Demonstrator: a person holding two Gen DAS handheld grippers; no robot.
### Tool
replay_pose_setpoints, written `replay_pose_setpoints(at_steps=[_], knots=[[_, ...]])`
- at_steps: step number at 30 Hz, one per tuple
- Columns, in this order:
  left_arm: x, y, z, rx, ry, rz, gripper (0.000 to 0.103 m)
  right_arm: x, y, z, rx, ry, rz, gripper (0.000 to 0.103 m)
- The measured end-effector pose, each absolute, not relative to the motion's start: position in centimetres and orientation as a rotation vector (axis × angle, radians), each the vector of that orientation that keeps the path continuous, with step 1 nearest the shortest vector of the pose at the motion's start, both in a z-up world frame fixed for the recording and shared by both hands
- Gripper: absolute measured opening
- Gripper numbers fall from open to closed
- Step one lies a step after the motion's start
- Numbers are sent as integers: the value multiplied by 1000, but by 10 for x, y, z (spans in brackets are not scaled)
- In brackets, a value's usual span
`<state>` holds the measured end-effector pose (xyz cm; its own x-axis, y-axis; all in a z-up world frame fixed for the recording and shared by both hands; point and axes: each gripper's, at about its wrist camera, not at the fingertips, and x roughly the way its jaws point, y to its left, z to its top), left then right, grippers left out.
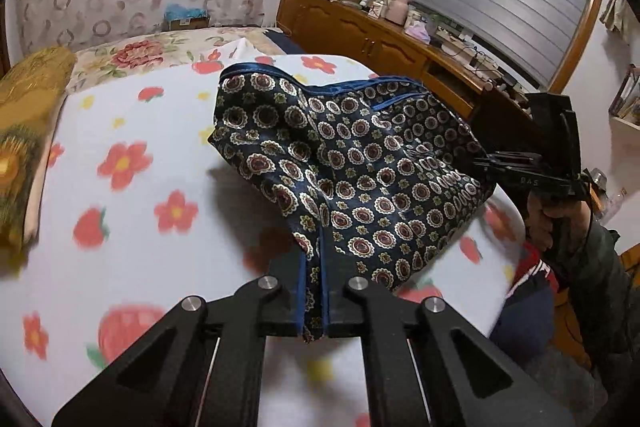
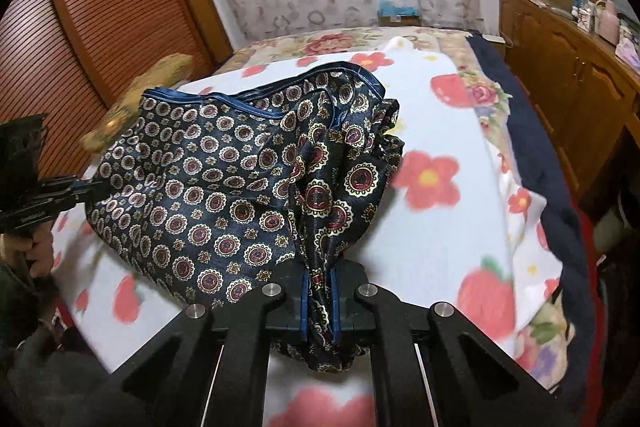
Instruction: Fold small clothes
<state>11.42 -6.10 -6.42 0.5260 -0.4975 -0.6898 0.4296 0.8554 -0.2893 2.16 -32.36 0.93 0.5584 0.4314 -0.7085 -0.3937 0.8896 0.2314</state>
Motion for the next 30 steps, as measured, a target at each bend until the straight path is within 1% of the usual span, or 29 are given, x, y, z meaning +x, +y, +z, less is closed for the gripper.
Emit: replay_pose_setpoints(at_steps=[4,7,10,11,13,14,15,16,18,20,22,27,30], knots=[[97,-62,-67,-67,856,-542,6,7,-332,12,60,842,504,8],[94,-66,-72,-26,861,-500,7,11,-335,12,29,838,480,9],[101,-66,-74,-8,870,-474,11,17,-328,10,-11,831,460,10],[101,-65,-74,-7,870,-468,14,19,-328,10,-7,833,456,14],[101,-63,-71,-8,856,-449,22,23,-328,12,-15,820,432,19],[99,-61,-70,-11,846,-443,34,23,-327,13,-18,816,423,22],[100,-58,-67,-20,831,-440,47,27,-329,14,-20,810,409,28],[99,-57,-66,-28,825,-441,50,30,-330,15,-23,804,398,34],[108,-54,-63,-47,822,-438,58,32,-329,16,-29,796,384,38],[116,-55,-61,-53,811,-430,63,36,-324,17,-37,793,372,43],[125,-56,-62,-61,814,-427,64,46,-318,16,-55,799,359,48],[152,-59,-71,-65,841,-413,64,71,-305,6,-50,834,351,48],[165,-60,-77,-72,869,-413,64,84,-303,2,-37,841,355,53]])
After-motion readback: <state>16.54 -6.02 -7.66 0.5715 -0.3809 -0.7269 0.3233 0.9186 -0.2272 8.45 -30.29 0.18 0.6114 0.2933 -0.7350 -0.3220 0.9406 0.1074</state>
